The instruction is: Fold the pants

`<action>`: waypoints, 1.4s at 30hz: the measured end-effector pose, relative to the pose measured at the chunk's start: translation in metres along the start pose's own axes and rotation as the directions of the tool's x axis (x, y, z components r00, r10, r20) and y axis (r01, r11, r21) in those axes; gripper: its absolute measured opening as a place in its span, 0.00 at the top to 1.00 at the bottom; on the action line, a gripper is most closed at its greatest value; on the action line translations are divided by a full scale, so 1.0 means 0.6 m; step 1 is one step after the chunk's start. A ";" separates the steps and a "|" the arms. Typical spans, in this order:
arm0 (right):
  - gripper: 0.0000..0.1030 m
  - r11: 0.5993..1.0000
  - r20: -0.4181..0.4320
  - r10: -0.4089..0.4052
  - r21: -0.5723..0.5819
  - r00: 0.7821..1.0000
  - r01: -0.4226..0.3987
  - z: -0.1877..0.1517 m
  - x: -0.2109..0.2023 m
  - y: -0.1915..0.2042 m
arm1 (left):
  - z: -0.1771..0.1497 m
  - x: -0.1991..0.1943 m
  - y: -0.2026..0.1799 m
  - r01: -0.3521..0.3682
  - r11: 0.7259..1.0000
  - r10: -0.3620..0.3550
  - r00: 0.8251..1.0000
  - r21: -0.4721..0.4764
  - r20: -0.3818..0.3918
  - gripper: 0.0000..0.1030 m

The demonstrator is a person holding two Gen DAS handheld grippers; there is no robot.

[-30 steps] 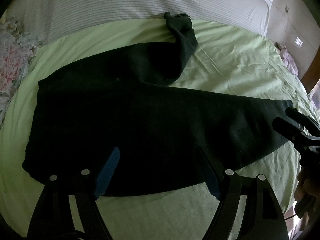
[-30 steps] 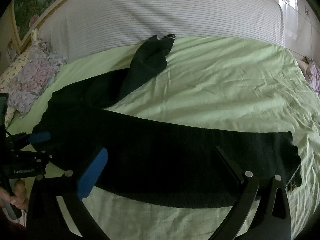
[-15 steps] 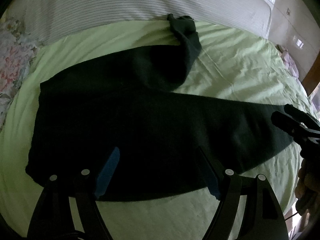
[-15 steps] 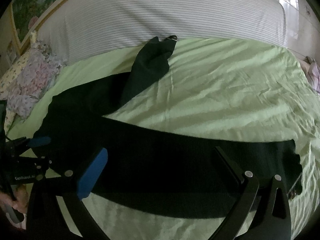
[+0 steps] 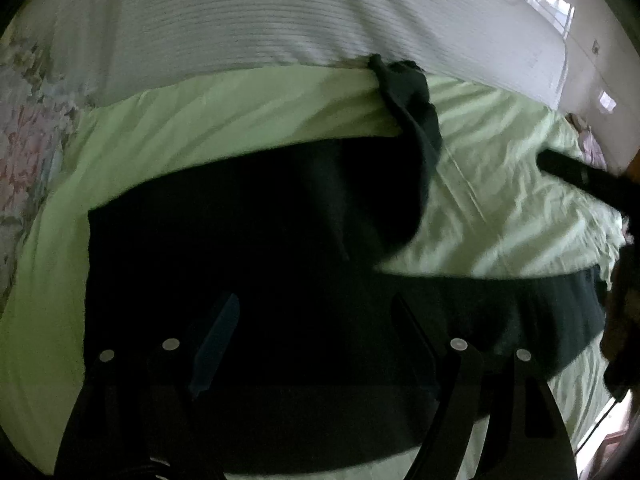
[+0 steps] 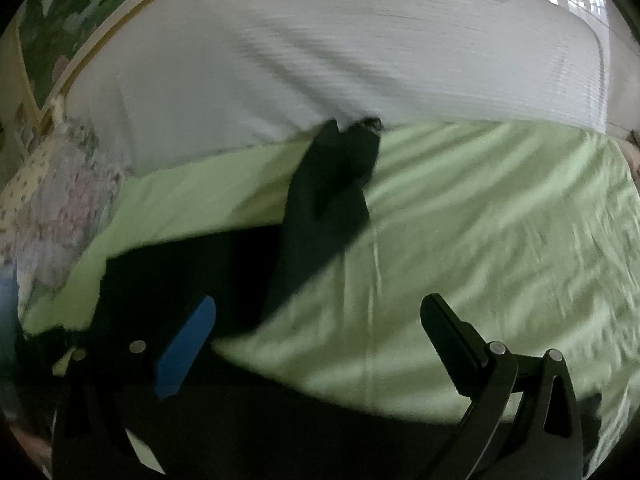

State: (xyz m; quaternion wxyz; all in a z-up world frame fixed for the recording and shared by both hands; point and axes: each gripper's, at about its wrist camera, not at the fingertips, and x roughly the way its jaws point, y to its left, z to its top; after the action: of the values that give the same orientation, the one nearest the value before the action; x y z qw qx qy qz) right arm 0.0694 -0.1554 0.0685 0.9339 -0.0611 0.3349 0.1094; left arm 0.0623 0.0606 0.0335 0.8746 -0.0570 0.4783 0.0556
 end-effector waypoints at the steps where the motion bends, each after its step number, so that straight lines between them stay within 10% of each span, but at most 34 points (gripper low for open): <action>1: 0.01 1.000 0.009 0.013 0.010 1.000 -0.013 0.013 0.008 0.000 | 0.008 0.003 0.003 -0.002 1.000 0.002 1.000 0.001 -0.002 0.23; 15: 0.07 0.998 -0.070 -0.052 -0.025 0.996 0.050 0.137 0.222 0.032 | 0.135 0.098 0.057 -0.012 1.000 0.013 0.998 0.014 -0.055 0.23; 21: 0.35 0.984 -0.176 -0.157 -0.115 0.972 0.138 0.164 0.328 0.048 | 0.180 0.142 0.071 -0.015 0.999 0.018 0.995 0.031 -0.103 0.23; 25: 0.85 0.990 -0.228 -0.134 -0.072 0.964 0.120 0.160 0.360 0.022 | 0.199 0.154 0.070 -0.005 0.999 0.009 0.994 0.036 -0.113 0.23; 35: 0.94 0.972 -0.118 -0.134 0.179 0.984 0.154 0.103 0.164 -0.147 | 0.236 0.172 0.008 0.086 0.989 -0.072 0.991 0.123 -0.117 0.23; 42: 0.89 0.922 -0.245 -0.191 0.289 0.950 0.260 -0.005 0.087 -0.287 | 0.266 0.197 -0.048 0.163 0.962 -0.132 0.980 0.219 -0.152 0.23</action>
State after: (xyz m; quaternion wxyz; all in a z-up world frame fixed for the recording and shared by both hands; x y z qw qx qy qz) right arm 0.1487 -0.3142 0.0398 0.8967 0.0403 0.4365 -0.0617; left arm 0.2623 0.0615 0.0209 0.8423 0.0057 0.5345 -0.0697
